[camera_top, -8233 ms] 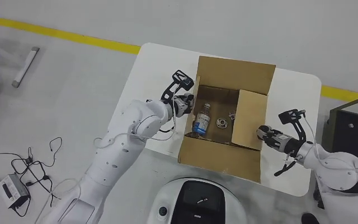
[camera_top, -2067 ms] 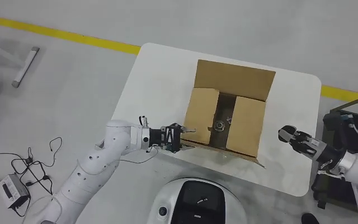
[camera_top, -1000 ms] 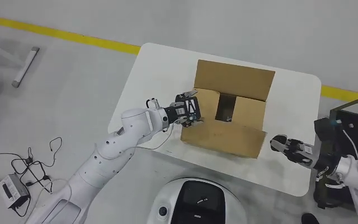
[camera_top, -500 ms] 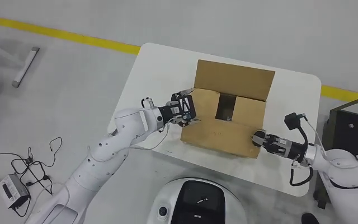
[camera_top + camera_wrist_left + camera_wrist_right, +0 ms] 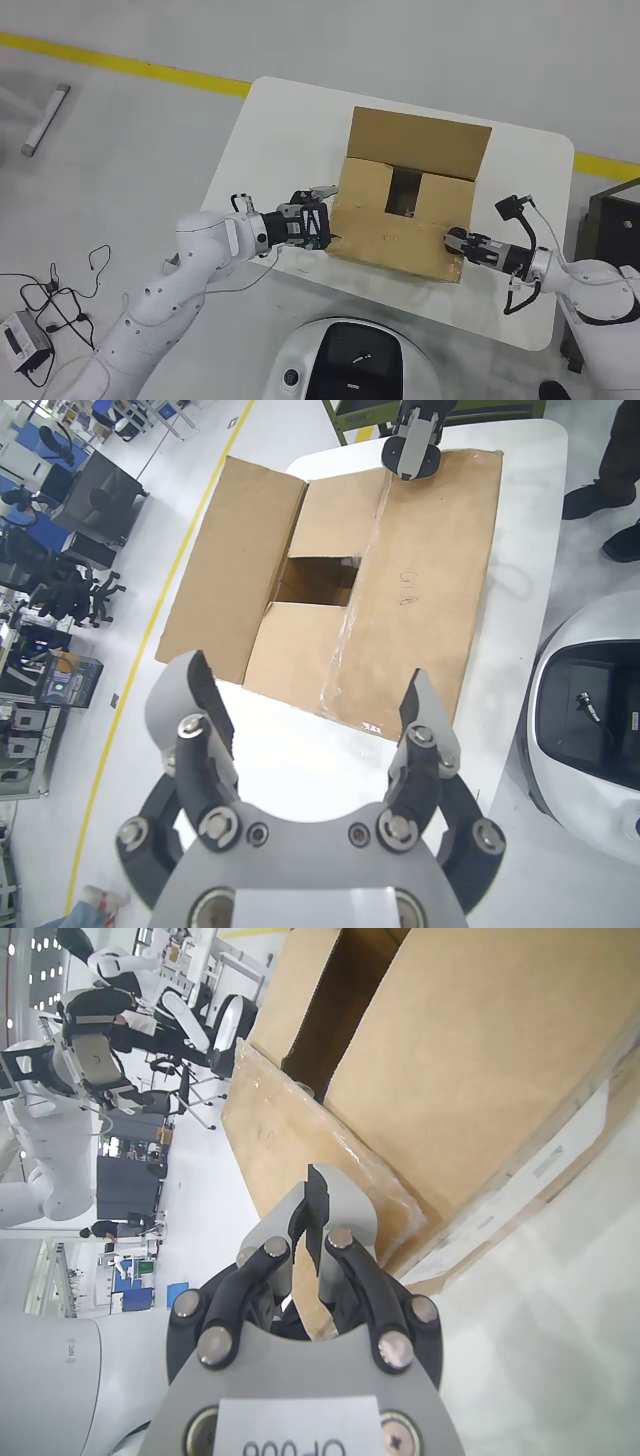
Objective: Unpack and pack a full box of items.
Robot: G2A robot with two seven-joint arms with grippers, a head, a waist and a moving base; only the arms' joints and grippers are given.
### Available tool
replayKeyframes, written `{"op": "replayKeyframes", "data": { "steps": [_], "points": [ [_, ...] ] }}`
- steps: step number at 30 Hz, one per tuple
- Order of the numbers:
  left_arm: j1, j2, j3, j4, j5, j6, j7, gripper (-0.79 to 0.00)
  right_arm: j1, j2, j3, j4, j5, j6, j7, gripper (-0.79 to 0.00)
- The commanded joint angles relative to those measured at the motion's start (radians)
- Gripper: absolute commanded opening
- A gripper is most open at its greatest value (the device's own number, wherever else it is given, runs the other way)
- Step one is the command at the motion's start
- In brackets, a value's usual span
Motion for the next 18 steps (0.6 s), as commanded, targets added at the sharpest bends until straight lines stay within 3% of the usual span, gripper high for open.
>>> {"op": "replayKeyframes", "data": {
  "steps": [1, 2, 3, 4, 5, 6, 7, 10, 11, 18],
  "points": [
    [0.010, 0.001, -0.014, -0.004, -0.011, 0.021, -0.002, -0.739, 0.003, 0.000, -0.003, 0.000, -0.003, 0.011, 0.006, -0.785],
    [0.015, 0.001, -0.020, -0.006, -0.016, 0.032, -0.006, -0.576, 0.005, 0.001, -0.004, -0.002, -0.004, 0.014, 0.007, -0.785],
    [0.018, 0.001, -0.026, -0.008, -0.024, 0.041, -0.011, -0.185, 0.006, 0.001, -0.005, -0.003, -0.002, 0.016, 0.007, -0.785],
    [0.019, 0.001, -0.031, -0.010, -0.035, 0.050, -0.015, 0.000, 0.006, 0.000, -0.003, -0.006, 0.010, 0.012, -0.001, -0.785],
    [0.021, 0.000, -0.036, -0.011, -0.044, 0.060, -0.020, 0.000, 0.006, 0.000, 0.001, -0.007, 0.025, 0.006, -0.008, -0.785],
    [0.022, 0.000, -0.040, -0.013, -0.050, 0.069, -0.027, 0.000, 0.005, 0.000, 0.012, -0.011, 0.048, -0.009, -0.022, -0.714],
    [0.023, 0.000, -0.044, -0.016, -0.056, 0.076, -0.032, 0.000, 0.002, 0.001, 0.022, -0.011, 0.067, -0.019, -0.026, -0.462],
    [0.027, 0.000, -0.054, -0.022, -0.072, 0.098, -0.047, 0.000, 0.004, 0.008, 0.078, -0.026, 0.078, -0.028, -0.039, -0.215],
    [0.029, 0.000, -0.055, -0.025, -0.071, 0.099, -0.053, 0.000, 0.005, 0.011, 0.104, -0.029, 0.079, -0.023, -0.046, -0.058],
    [0.040, 0.001, -0.062, -0.037, -0.081, 0.106, -0.062, 0.000, 0.027, 0.029, 0.228, -0.003, 0.056, 0.009, -0.050, -0.043]
  ]
}}
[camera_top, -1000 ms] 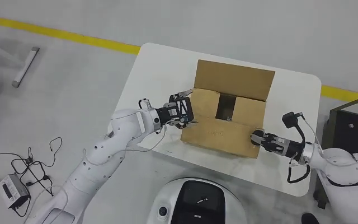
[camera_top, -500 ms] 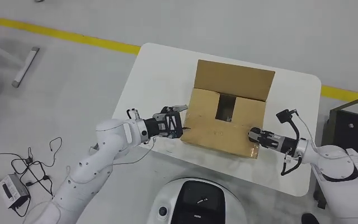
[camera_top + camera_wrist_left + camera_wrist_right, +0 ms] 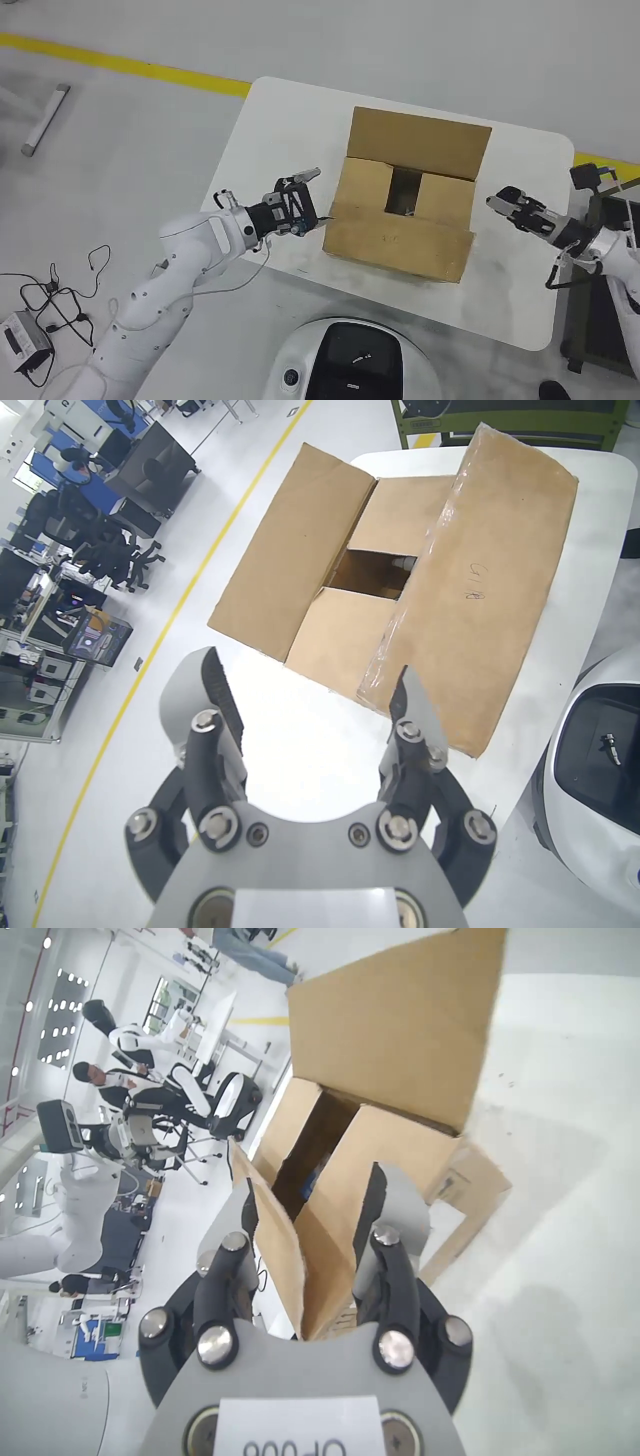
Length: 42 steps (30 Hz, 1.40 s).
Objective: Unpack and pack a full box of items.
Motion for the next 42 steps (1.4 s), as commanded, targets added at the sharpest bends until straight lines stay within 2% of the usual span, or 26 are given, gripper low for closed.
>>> {"op": "replayKeyframes", "data": {
  "steps": [1, 2, 7, 8, 11, 23, 27, 33, 34, 36, 42],
  "points": [
    [0.002, 0.000, -0.002, -0.003, -0.001, 0.002, 0.000, 0.000, 0.013, 0.002, 0.015, 0.020, -0.009, 0.002, -0.003, -0.068],
    [0.004, 0.001, -0.004, -0.004, -0.002, 0.003, 0.000, 0.000, 0.021, 0.003, 0.018, 0.029, -0.010, -0.001, -0.005, -0.099],
    [0.012, 0.001, -0.011, -0.004, -0.013, 0.018, -0.004, 0.000, 0.092, 0.004, -0.009, 0.086, -0.062, -0.035, -0.009, -0.126],
    [0.012, 0.001, -0.011, -0.004, -0.013, 0.018, -0.004, 0.000, 0.111, 0.004, -0.022, 0.097, -0.083, -0.042, -0.006, -0.123],
    [0.012, 0.001, -0.011, -0.004, -0.013, 0.018, -0.004, 0.000, 0.153, 0.001, -0.065, 0.125, -0.103, -0.057, 0.004, 0.000],
    [0.012, 0.001, -0.011, -0.004, -0.013, 0.018, -0.004, 0.000, 0.151, 0.001, -0.066, 0.123, -0.106, -0.057, 0.001, 0.000],
    [0.012, 0.001, -0.011, -0.004, -0.013, 0.018, -0.004, 0.000, 0.147, -0.003, -0.074, 0.132, -0.129, -0.075, -0.081, 0.000],
    [0.016, -0.002, -0.020, 0.002, -0.037, 0.063, 0.001, 0.000, 0.230, -0.022, -0.166, 0.219, -0.193, -0.110, -0.202, 0.000],
    [0.015, -0.002, -0.022, 0.004, -0.044, 0.069, -0.002, 0.000, 0.250, -0.028, -0.191, 0.249, -0.194, -0.114, -0.211, -0.012],
    [0.013, -0.003, -0.026, 0.004, -0.050, 0.081, -0.012, 0.000, 0.302, -0.037, -0.235, 0.296, -0.232, -0.120, -0.235, -0.157],
    [0.018, -0.003, -0.040, 0.009, -0.069, 0.100, -0.024, 0.000, 0.439, -0.074, -0.368, 0.459, -0.230, -0.176, -0.270, -0.262]
  ]
}}
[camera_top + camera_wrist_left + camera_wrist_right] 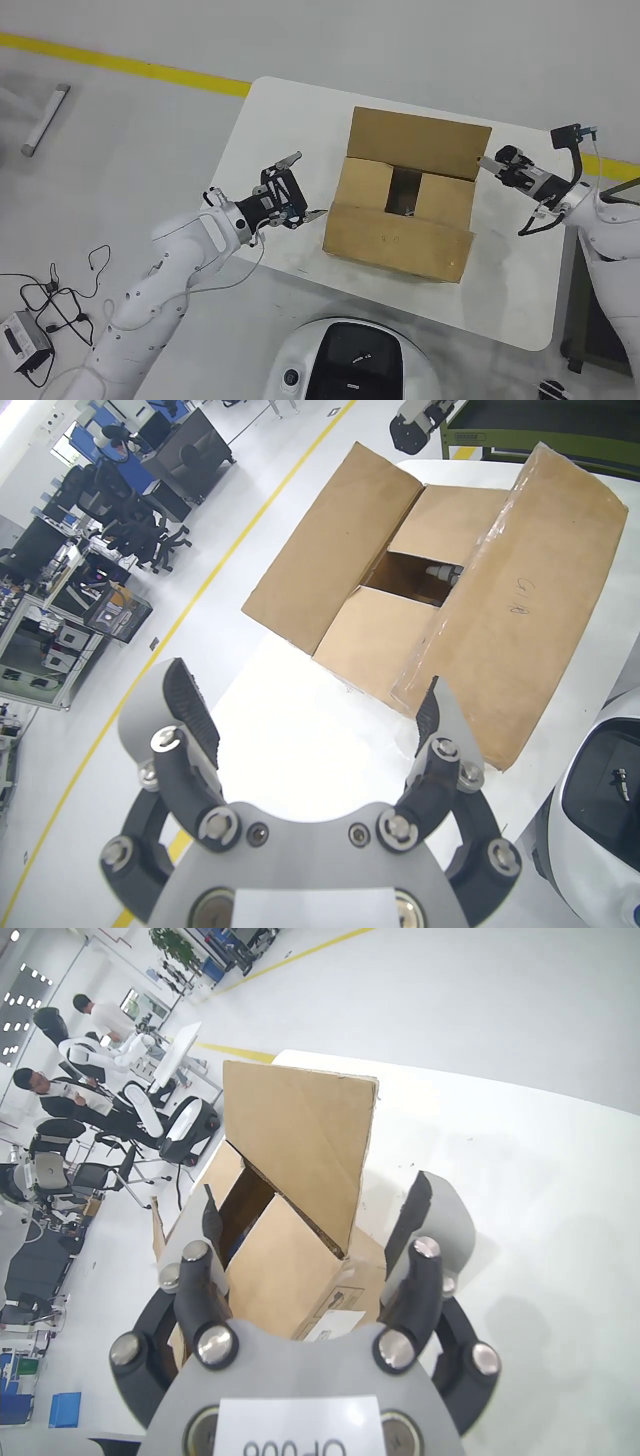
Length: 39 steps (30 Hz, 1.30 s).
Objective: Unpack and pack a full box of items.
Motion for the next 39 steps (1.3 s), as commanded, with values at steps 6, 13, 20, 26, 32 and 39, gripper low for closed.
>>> {"op": "replayKeyframes", "data": {
  "steps": [6, 13, 20, 26, 32, 39],
  "points": [
    [0.005, -0.001, -0.017, 0.007, -0.037, 0.015, -0.016, 0.000, 0.124, -0.043, -0.123, 0.166, 0.010, -0.048, -0.014, -0.277],
    [0.005, -0.001, -0.025, 0.008, -0.043, 0.015, -0.027, 0.000, 0.186, -0.071, -0.178, 0.265, 0.031, -0.095, -0.037, -0.422],
    [-0.002, -0.001, -0.020, 0.013, -0.045, 0.012, -0.036, 0.000, 0.212, -0.071, -0.176, 0.291, -0.021, -0.155, -0.057, -0.785],
    [-0.014, -0.002, -0.011, 0.022, -0.052, -0.005, -0.048, 0.000, 0.177, -0.059, -0.158, 0.241, -0.139, -0.244, -0.130, -0.785],
    [-0.016, -0.002, -0.011, 0.026, -0.057, -0.015, -0.054, 0.000, 0.123, -0.045, -0.132, 0.176, -0.219, -0.306, -0.193, -0.579],
    [-0.010, -0.001, -0.020, 0.024, -0.059, -0.013, -0.058, 0.000, 0.075, -0.027, -0.103, 0.092, -0.234, -0.358, -0.165, -0.219]
  ]
}}
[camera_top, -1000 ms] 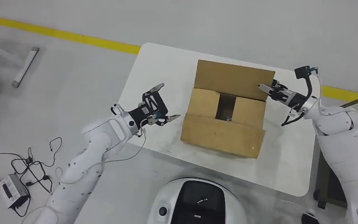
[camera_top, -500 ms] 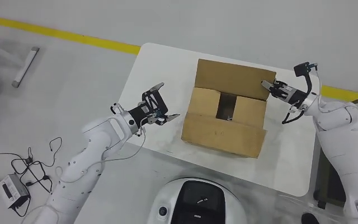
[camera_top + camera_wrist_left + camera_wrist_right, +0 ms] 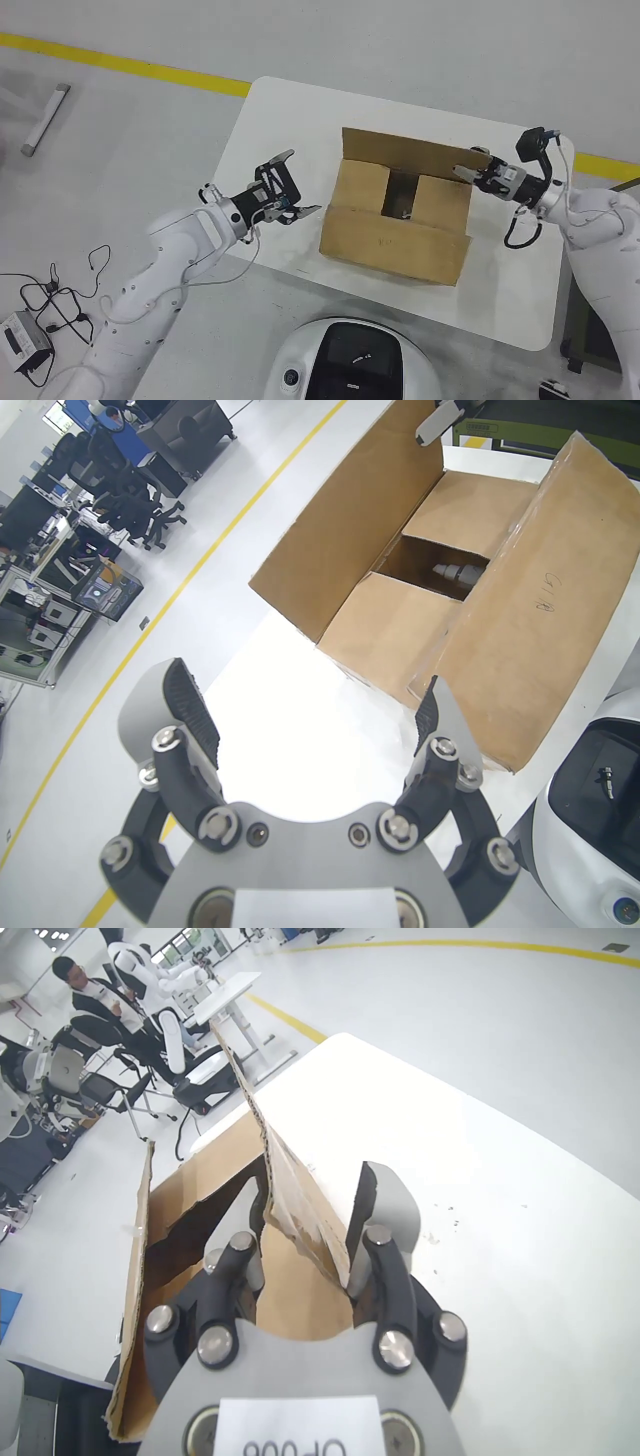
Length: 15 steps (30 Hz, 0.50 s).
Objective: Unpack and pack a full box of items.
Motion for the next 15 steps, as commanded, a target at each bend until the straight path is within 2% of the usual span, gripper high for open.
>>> {"op": "replayKeyframes", "data": {
  "steps": [1, 3, 8, 15],
  "points": [
    [0.003, 0.001, -0.005, -0.002, -0.001, 0.002, 0.000, 0.000, -0.009, 0.006, 0.006, -0.019, 0.006, -0.017, 0.028, -0.212],
    [0.008, 0.001, -0.011, -0.006, -0.002, 0.001, 0.000, 0.000, -0.018, 0.013, 0.011, -0.041, 0.015, -0.038, 0.065, -0.203],
    [0.022, 0.004, -0.027, -0.017, -0.004, -0.002, -0.001, 0.000, -0.052, 0.035, 0.009, -0.134, 0.072, -0.038, 0.175, -0.249],
    [0.036, 0.007, -0.038, -0.027, -0.005, -0.030, -0.010, 0.000, -0.097, 0.068, -0.002, -0.204, 0.264, -0.038, 0.321, -0.354]
  ]
}}
